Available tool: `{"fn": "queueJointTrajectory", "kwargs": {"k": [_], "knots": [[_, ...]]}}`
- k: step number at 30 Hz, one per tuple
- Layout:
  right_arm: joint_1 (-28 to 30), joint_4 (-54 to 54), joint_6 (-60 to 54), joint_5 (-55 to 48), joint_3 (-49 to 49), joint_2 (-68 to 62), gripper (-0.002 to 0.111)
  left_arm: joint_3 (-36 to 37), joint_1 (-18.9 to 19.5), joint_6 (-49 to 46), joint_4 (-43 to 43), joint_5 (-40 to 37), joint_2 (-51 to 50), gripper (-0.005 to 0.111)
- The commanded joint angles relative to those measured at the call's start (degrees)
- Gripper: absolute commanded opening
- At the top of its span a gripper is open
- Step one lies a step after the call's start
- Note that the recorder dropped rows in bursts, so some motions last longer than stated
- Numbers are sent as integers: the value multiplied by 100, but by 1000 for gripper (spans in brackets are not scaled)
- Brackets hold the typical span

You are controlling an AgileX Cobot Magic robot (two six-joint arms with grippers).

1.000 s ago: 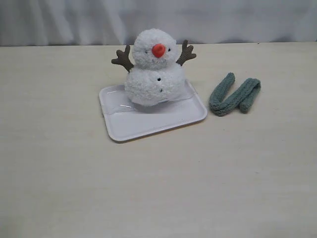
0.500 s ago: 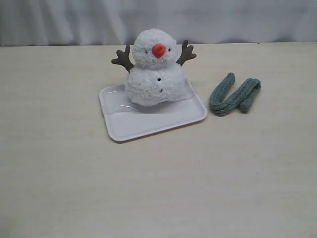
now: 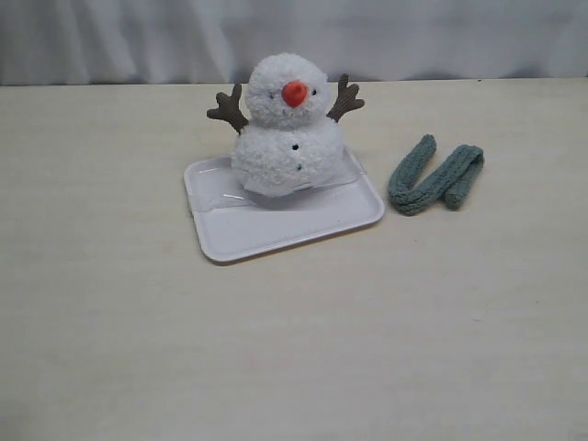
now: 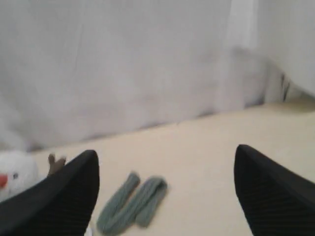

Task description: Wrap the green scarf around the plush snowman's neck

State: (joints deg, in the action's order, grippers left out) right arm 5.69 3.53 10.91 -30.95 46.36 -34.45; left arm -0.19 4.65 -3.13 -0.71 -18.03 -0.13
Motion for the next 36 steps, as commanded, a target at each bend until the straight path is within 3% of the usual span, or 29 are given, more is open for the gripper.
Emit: {"fn": "queueJointTrajectory", "kwargs": {"k": [1, 7, 16, 29, 36], "knots": [[14, -2072, -1883, -1176, 669, -1857, 71, 19, -5, -5, -3, 53, 13, 0], [14, -3577, -2314, -529, 1276, -4824, 66, 19, -5, -5, -3, 53, 13, 0], [14, -4406, -2683, 97, 1965, -7125, 66, 19, -5, -5, -3, 53, 13, 0], [-656, -4410, -2611, 509, 2942, -8431, 66, 19, -5, -5, -3, 53, 13, 0], [-645, -2761, -1243, 188, 3022, -8263, 66, 19, -5, -5, -3, 53, 13, 0]]}}
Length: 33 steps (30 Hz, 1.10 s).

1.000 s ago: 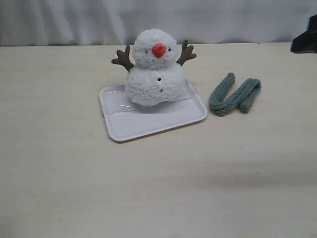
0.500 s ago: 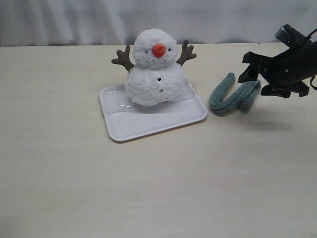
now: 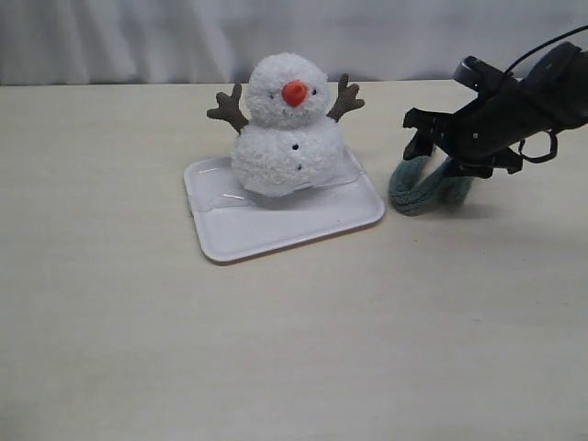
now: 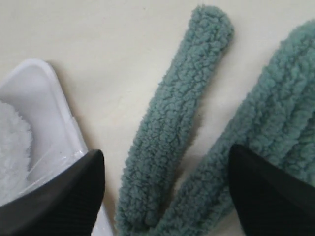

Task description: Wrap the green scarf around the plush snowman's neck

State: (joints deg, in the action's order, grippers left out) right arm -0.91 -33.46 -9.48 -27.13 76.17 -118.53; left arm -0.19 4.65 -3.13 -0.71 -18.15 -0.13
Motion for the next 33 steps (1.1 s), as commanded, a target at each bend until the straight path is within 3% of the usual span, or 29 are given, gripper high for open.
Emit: {"fn": "queueJointTrajectory", "kwargs": {"k": [1, 10, 25, 27, 33], "knots": [[15, 1131, 1060, -222, 41, 194, 66, 19, -5, -5, -3, 64, 13, 0], [15, 1363, 1508, -542, 11, 234, 66, 19, -5, -5, -3, 64, 13, 0], [5, 1349, 1524, 56, 11, -193, 64, 19, -5, -5, -3, 64, 13, 0], [5, 1349, 1368, 112, 11, -193, 56, 19, -5, -5, -3, 64, 13, 0], [5, 1349, 856, 6, 11, -193, 18, 19, -5, -5, -3, 64, 13, 0]]}}
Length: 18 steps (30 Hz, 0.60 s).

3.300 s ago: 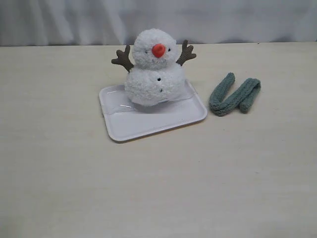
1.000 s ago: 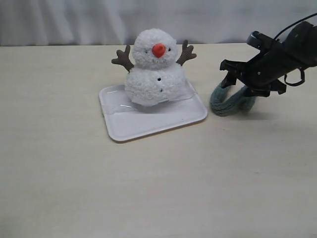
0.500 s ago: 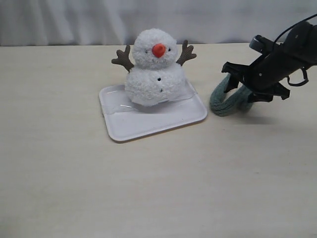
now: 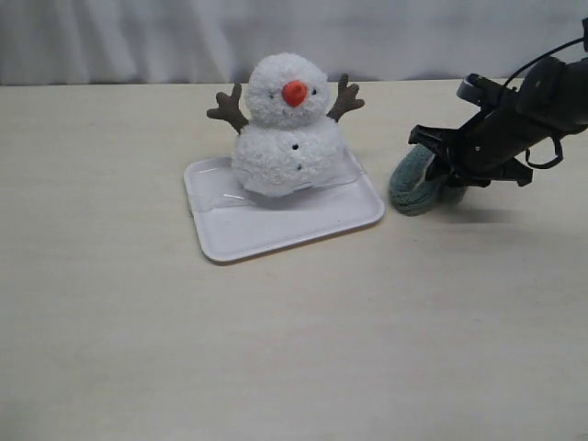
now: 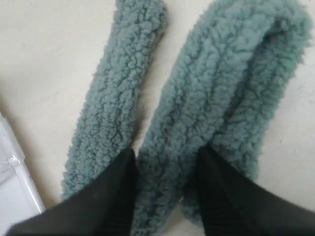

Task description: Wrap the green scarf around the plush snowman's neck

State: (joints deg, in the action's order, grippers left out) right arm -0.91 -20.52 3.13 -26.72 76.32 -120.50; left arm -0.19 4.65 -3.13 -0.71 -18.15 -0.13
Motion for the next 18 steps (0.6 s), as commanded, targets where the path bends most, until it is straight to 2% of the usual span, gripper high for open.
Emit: {"fn": "queueJointTrajectory", "kwargs": {"k": [1, 2, 8, 12, 15, 18], "knots": [[5, 54, -492, -96, -3, 5, 11, 19, -5, -5, -3, 64, 13, 0], [5, 54, -597, -159, -3, 5, 4, 19, -5, -5, -3, 64, 13, 0], [5, 54, -1005, -467, -3, 228, 4, 19, -5, -5, -3, 64, 13, 0], [-7, 84, -1377, -912, -3, 930, 4, 19, -5, -5, -3, 64, 13, 0], [-121, 163, -1651, -1288, -3, 1320, 4, 19, -5, -5, -3, 64, 13, 0], [-431, 737, -1719, -1615, -3, 1653, 4, 19, -5, -5, -3, 64, 13, 0]]}}
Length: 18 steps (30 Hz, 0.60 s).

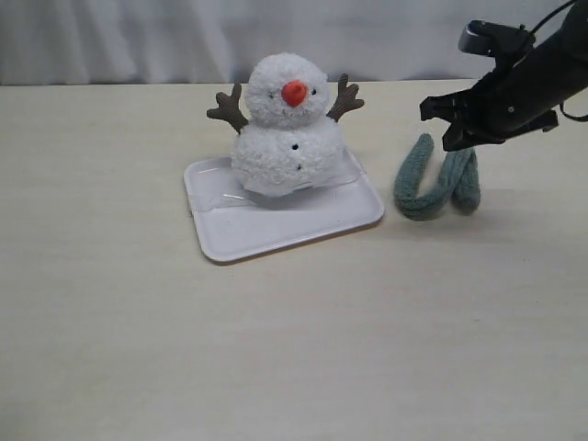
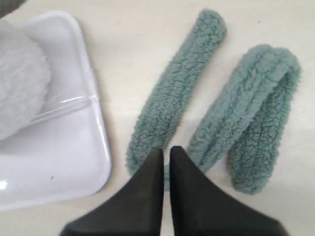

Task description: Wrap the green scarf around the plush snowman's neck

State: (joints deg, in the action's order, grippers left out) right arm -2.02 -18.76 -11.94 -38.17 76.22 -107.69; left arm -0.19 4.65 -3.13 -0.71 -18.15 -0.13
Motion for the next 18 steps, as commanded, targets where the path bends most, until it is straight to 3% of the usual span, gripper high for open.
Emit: {"fn": "queueJointTrajectory", "kwargs": {"k": [1, 4, 6, 9, 10, 12, 18], "knots": [[-455, 822, -140, -559, 7, 495, 4, 19, -5, -5, -3, 64, 13, 0], [-1000, 1569, 553, -991, 7, 1075, 4, 19, -5, -5, -3, 64, 13, 0], [-958, 1637, 1114, -1111, 7, 1092, 9, 19, -5, -5, -3, 64, 13, 0], [-785, 1675, 1679, -976, -146, 710, 41, 19, -5, -5, -3, 64, 13, 0], [-785, 1725, 1899, -851, -216, 509, 56, 19, -5, -5, -3, 64, 13, 0], [-785, 1735, 1957, -655, -227, 236, 65, 19, -5, -5, -3, 64, 13, 0], [-785, 2267, 2854, 71, -227, -335, 62, 19, -5, -5, -3, 64, 13, 0]]}}
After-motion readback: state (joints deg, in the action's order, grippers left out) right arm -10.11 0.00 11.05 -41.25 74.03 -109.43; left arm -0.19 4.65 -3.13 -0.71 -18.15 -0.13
